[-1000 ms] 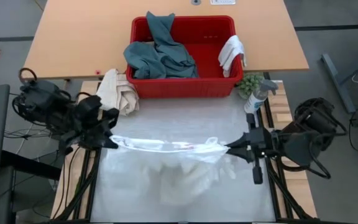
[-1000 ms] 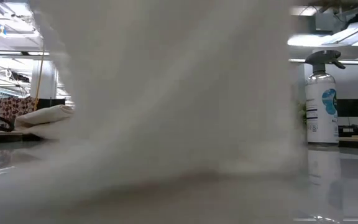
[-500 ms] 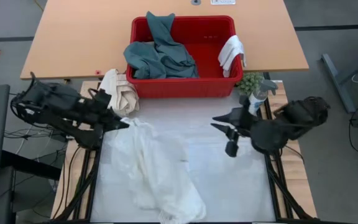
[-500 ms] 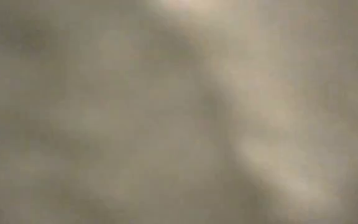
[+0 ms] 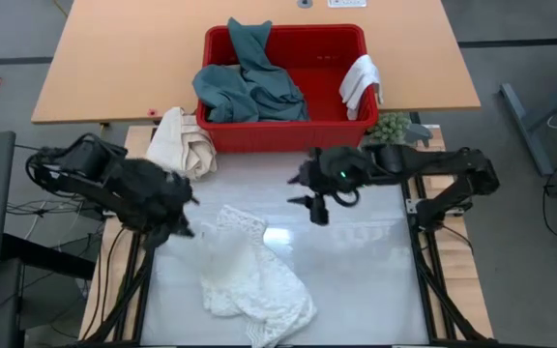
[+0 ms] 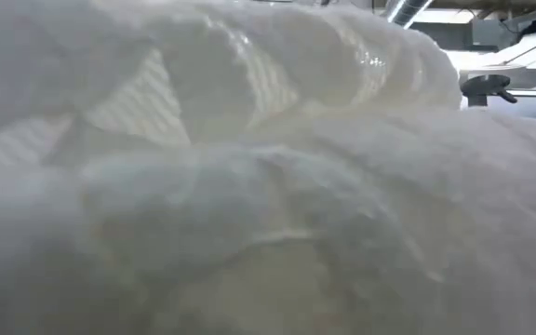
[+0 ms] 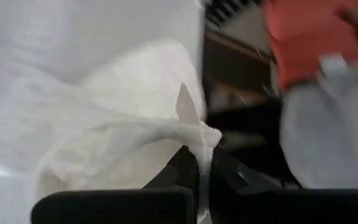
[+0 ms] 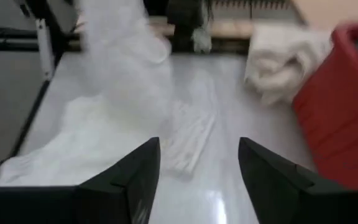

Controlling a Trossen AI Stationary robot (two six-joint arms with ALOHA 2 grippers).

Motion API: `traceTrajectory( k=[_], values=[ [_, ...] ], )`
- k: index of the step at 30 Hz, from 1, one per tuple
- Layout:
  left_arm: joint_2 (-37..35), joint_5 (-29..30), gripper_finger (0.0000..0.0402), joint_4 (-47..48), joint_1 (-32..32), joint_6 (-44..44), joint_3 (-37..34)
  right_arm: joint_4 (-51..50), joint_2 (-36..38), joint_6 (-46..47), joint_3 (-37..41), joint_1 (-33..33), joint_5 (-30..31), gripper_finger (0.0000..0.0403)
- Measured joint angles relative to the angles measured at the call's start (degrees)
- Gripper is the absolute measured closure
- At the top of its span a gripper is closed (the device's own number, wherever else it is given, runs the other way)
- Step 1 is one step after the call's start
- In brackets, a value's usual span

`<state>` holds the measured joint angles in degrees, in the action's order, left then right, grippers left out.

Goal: Fold Laundry from Bin
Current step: Fold the white shirt

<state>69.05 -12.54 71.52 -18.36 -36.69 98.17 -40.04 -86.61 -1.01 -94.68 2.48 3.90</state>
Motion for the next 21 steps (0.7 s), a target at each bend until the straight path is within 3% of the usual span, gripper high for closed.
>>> traceTrajectory(
  k=[4, 9, 13, 21],
  values=[
    [1.62, -3.31, 0.0401, 0.74, -4.79, -0.09, 0.0, 10.38, -0.14, -6.07, 5.28, -6.2, -7.4, 0.0153],
    [4.88, -6.14, 0.0401, 8.05, -8.21, 1.59, 0.0, 18.07, -4.89, -7.22, 6.87, -11.53, -20.14, 0.0153],
    [8.14, -8.19, 0.0401, 18.53, -8.27, 4.63, -0.01, 23.09, -11.28, -9.66, 6.26, -11.91, -27.93, 0.0153],
    [13.78, -3.7, 0.0401, 17.95, -7.44, 17.6, 2.44, 26.56, -23.1, -16.32, -0.66, -8.96, -34.77, 0.0153]
  ],
)
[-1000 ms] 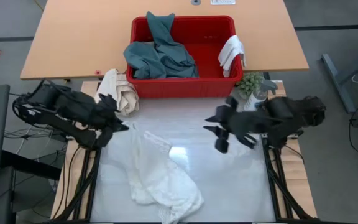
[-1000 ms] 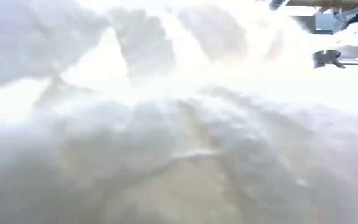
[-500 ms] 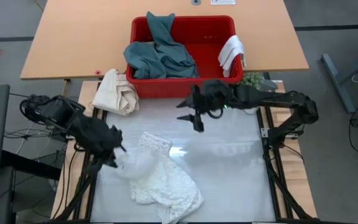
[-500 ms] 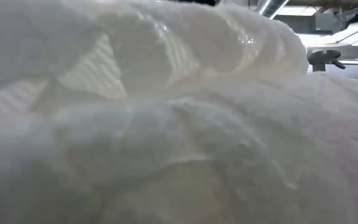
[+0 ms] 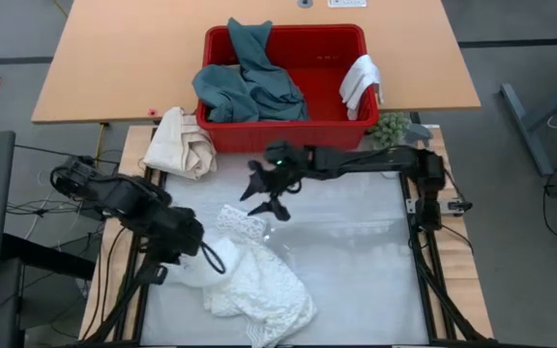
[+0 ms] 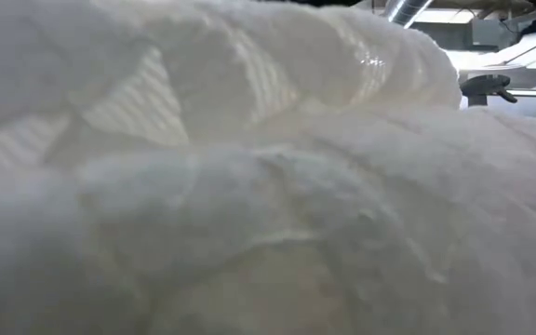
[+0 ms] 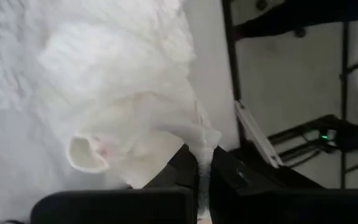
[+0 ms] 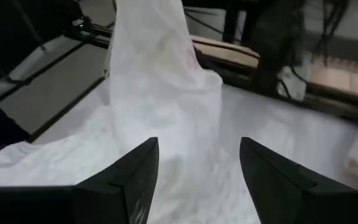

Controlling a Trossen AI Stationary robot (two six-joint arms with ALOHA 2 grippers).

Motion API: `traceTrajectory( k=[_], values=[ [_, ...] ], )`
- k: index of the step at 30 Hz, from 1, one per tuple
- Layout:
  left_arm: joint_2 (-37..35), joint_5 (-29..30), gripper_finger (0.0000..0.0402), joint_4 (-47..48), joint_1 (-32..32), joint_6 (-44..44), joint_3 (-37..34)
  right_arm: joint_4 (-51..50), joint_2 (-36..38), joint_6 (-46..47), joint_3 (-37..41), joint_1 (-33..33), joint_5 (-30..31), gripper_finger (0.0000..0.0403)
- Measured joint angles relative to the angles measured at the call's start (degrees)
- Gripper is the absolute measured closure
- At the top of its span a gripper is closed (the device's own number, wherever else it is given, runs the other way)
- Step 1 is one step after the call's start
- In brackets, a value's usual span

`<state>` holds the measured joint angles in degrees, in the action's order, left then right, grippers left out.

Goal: Fold Laundry from Bin
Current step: Fold the white shirt

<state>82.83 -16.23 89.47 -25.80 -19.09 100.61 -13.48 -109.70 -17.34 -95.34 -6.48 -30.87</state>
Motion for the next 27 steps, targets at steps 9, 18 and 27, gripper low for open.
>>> traceTrajectory(
  k=[9, 18, 27],
  values=[
    [3.01, 1.26, 0.0401, 0.5, 0.19, -0.09, -0.01, 2.63, -13.77, -6.39, -13.2, 3.7, -1.64, 0.0153],
    [3.47, -2.02, 0.0401, 0.55, -2.12, -6.81, -0.01, 2.98, -29.78, -10.2, -32.34, 4.56, -2.41, 0.0153],
    [3.47, -2.99, 0.0401, 0.53, -3.5, -12.02, -0.01, 10.43, -38.14, -11.34, -38.32, 4.31, -2.36, 0.0153]
  ],
)
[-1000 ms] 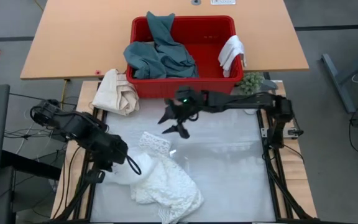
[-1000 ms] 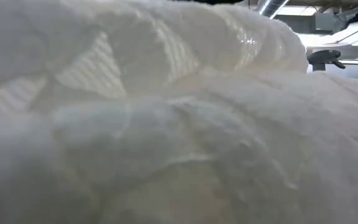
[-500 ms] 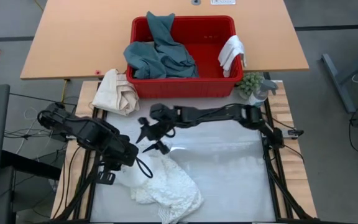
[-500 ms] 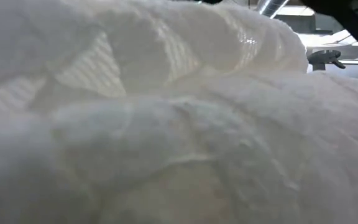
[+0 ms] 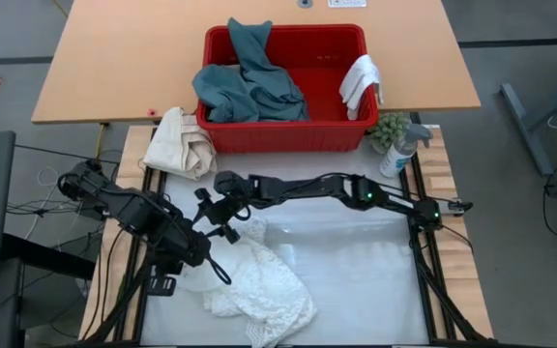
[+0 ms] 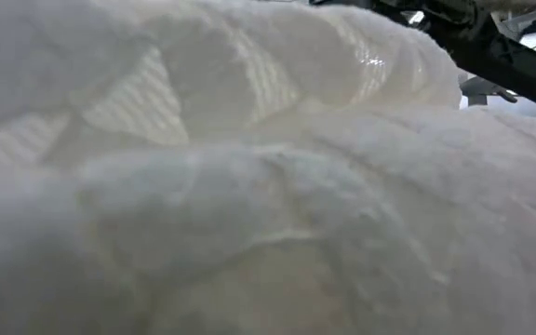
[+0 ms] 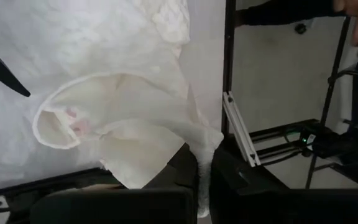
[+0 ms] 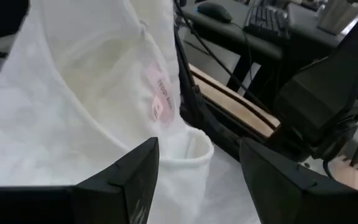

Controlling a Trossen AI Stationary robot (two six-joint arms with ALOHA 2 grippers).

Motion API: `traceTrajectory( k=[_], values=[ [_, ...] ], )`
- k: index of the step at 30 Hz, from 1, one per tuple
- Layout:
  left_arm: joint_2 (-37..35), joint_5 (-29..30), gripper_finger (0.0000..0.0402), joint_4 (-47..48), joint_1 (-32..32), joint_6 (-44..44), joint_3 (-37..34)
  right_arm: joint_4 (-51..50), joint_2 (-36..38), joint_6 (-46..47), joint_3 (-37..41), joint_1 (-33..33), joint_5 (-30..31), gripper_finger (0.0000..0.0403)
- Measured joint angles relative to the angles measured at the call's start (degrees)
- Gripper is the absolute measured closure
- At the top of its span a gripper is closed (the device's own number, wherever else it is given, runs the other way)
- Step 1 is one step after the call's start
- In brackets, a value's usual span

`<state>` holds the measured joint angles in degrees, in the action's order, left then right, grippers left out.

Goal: Fold Laundry from Bin
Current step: Fold the white shirt

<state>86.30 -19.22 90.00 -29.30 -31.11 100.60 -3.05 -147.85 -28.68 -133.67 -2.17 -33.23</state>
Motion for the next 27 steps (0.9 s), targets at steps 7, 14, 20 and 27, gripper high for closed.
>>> traceTrajectory(
  k=[7, 14, 20, 27],
  values=[
    [0.06, 0.02, 0.0401, -1.64, 0.0, -1.49, 0.0, 1.96, -1.44, -1.64, -0.22, 0.39, 0.13, 0.0153],
    [1.17, 0.04, 0.0401, -2.6, -0.13, 1.41, 0.02, 2.06, -5.19, -1.04, 0.08, 1.61, 1.97, 0.016],
    [2.03, -0.27, 0.0401, -2.51, -0.26, 3.73, 0.02, 2.37, -6.5, 2.03, -0.07, 1.23, 3.31, 0.0192],
    [1.96, 0.7, 0.0401, -2.28, -0.33, 3.15, 0.02, -0.99, -5.86, 2.93, -0.11, 0.65, 3.37, 0.038]
  ],
)
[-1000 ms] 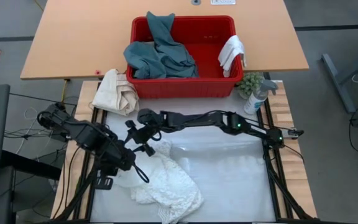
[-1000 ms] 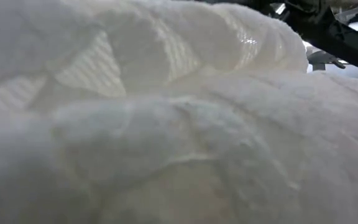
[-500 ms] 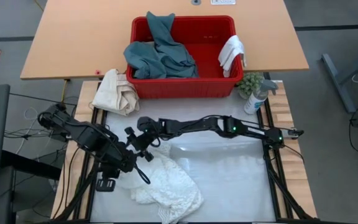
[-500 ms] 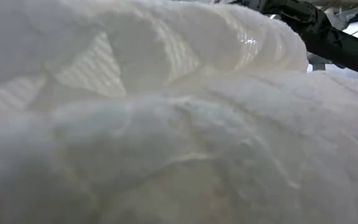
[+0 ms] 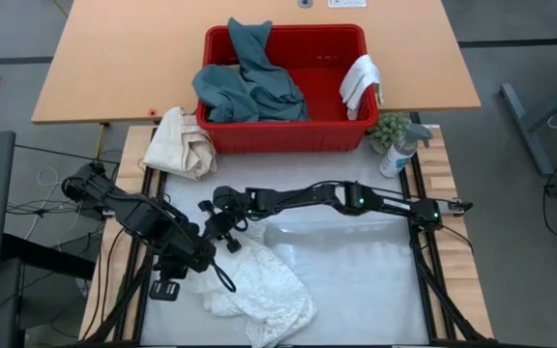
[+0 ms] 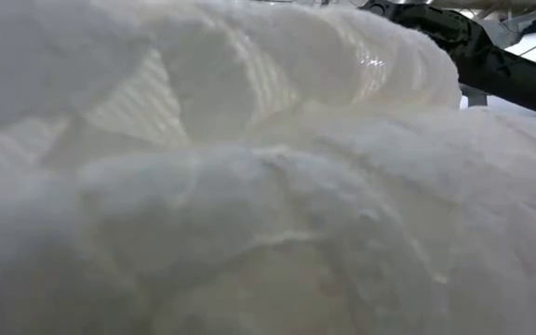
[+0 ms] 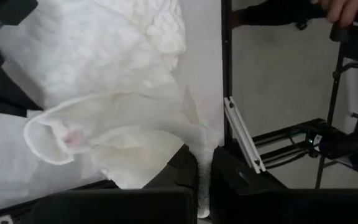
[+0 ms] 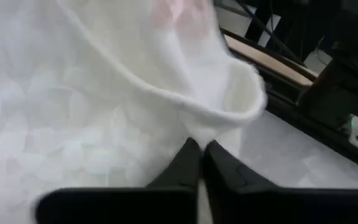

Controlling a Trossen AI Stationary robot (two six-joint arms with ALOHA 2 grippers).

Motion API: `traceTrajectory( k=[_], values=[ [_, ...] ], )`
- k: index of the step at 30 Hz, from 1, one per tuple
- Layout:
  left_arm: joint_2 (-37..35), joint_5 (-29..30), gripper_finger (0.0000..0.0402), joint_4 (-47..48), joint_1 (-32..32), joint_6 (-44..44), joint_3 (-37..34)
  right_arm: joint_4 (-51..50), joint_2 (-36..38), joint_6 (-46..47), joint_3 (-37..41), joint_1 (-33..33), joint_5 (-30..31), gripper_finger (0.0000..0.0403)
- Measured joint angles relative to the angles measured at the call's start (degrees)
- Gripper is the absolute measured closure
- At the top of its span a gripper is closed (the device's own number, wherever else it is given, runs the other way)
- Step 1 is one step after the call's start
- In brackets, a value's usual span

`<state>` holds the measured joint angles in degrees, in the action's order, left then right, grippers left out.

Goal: Fold Laundry from Bin
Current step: Fold the white shirt

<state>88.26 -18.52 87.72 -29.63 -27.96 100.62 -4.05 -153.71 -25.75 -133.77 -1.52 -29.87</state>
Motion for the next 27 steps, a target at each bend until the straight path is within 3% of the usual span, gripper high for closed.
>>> traceTrajectory(
  k=[4, 11, 17, 23, 27],
  values=[
    [-0.07, 2.18, 0.0401, 0.54, 0.01, 0.95, 0.0, -5.28, 1.77, 5.59, -0.59, -1.35, 0.95, 0.0385],
    [-2.3, 13.27, 0.0401, 2.22, 0.26, 5.93, 0.0, -21.61, 11.58, -1.25, -0.63, -4.44, 9.56, 0.0385],
    [-6.03, 26.93, 0.0401, 2.29, 2.63, 8.12, 0.0, -37.95, 21.78, -8.72, -0.57, -8.22, 19.15, 0.0385],
    [-11.65, 45.7, 0.0401, 1.67, 6.64, 8.98, 0.0, -47.5, 31.96, -6.83, -0.61, -11.15, 29.26, 0.0385],
    [-15.12, 55.15, 0.0401, -3.6, 11.28, 13.66, 0.0, -51.66, 38.0, -4.36, -0.59, -11.71, 36.19, 0.0385]
  ],
)
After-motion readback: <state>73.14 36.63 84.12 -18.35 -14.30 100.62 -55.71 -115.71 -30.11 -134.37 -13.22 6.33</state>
